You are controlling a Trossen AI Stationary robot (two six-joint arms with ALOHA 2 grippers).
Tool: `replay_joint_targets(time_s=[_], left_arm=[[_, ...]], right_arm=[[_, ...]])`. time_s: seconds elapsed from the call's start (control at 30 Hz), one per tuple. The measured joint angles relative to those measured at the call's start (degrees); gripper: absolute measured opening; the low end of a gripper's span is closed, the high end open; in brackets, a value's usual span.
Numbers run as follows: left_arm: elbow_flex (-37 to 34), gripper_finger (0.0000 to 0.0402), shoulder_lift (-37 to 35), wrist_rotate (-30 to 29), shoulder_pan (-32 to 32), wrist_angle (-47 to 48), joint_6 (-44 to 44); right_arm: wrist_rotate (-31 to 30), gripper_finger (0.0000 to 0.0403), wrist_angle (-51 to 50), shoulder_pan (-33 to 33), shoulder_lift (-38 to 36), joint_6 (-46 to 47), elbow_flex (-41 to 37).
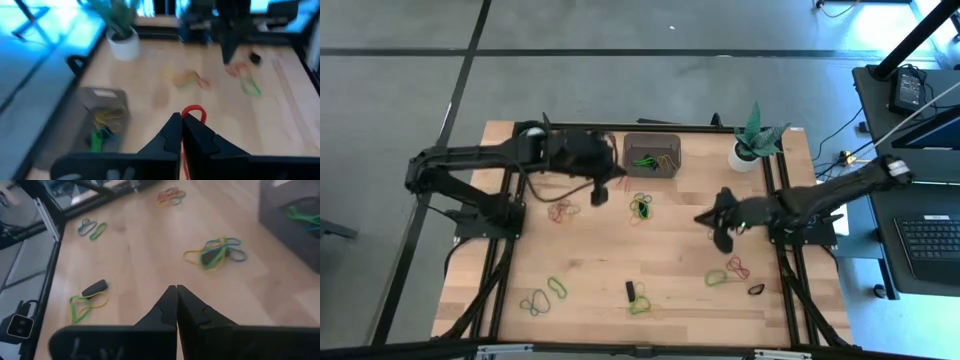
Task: Pick and place rubber bands into bin
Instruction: Put the red rubber band into the bin
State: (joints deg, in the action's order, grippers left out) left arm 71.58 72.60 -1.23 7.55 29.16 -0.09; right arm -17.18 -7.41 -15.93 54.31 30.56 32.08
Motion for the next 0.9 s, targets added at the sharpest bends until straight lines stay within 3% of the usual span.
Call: replay_joint_targets(time_s=[0.2,0.37,0.57,0.9], left_arm=[[6.0,0.0003,7.1,1.5,7.4,-0.3,3.8],[15.6,0.0003,17.8,2.7,12.1,1.8,7.9],[24.4,0.0003,29.6,2.5,17.0,7.1,10.3],[25.6,0.0003,41.1,2.4,19.7,6.9,10.3]], right_arm=[[12.6,0.0000,-0.3,13.3,-10.8,-7.4,-5.8],[20.2,0.0000,-0.2,22.2,-13.9,-12.7,-7.0],[24.7,0.0000,-0.7,27.5,-13.4,-17.6,-7.0],[24.9,0.0000,-4.7,31.7,-13.5,-20.2,-7.0]])
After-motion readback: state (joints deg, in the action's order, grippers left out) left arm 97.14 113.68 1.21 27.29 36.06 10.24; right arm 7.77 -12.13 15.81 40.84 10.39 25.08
